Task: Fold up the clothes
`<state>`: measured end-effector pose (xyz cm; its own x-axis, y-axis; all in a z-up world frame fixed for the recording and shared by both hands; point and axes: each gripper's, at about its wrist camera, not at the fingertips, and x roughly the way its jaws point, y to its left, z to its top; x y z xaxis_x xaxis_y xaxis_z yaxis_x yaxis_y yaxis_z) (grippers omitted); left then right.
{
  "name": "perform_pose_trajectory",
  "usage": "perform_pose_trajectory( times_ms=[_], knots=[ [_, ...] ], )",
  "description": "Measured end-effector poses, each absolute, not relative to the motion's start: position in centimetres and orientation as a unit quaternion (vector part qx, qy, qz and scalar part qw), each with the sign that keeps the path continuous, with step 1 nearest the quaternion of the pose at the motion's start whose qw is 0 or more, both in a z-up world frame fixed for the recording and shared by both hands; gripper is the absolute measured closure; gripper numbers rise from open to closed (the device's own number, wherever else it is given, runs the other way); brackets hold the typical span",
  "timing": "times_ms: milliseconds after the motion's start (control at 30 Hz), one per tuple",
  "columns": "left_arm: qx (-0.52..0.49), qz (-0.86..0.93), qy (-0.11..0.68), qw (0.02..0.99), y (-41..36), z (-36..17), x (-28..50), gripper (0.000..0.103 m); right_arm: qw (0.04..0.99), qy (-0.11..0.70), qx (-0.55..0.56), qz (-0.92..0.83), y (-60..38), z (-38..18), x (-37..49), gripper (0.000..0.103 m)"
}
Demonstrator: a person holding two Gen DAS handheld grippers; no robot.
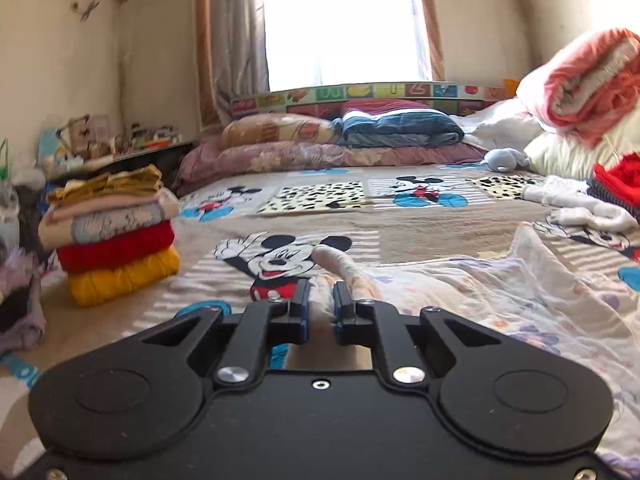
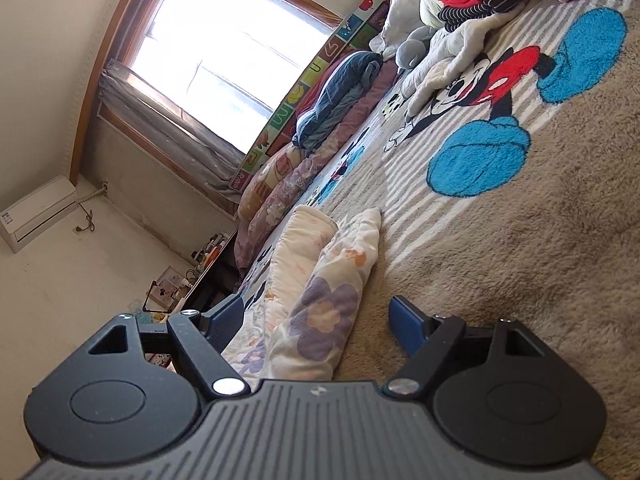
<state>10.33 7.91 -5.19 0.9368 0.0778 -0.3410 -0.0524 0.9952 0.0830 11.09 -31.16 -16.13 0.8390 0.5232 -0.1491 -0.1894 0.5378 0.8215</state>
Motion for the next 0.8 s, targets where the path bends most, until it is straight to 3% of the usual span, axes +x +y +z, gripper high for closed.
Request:
perform_pose_trajectory(
  times_ms=[467, 567, 800],
  knots=[
    [0.123, -0.118, 0.275, 0.946, 0.9, -9.8, 11.8, 0.089, 0.852, 0.187, 0.441, 0.212, -31.3, -16.3, 10.8, 0.024],
    [0.040, -0.182, 0.292, 0.938, 2.9, -8.5, 12.0, 0.056, 0.852, 0.187, 0.441, 0.212, -31.3, -16.3, 10.8, 0.024],
    [-0.150, -0.244, 0.235, 0.929, 9.2, -4.3, 11.5, 0.056, 0.851, 0.186, 0.442, 0.213, -31.4, -16.3, 10.7, 0.024]
  ],
)
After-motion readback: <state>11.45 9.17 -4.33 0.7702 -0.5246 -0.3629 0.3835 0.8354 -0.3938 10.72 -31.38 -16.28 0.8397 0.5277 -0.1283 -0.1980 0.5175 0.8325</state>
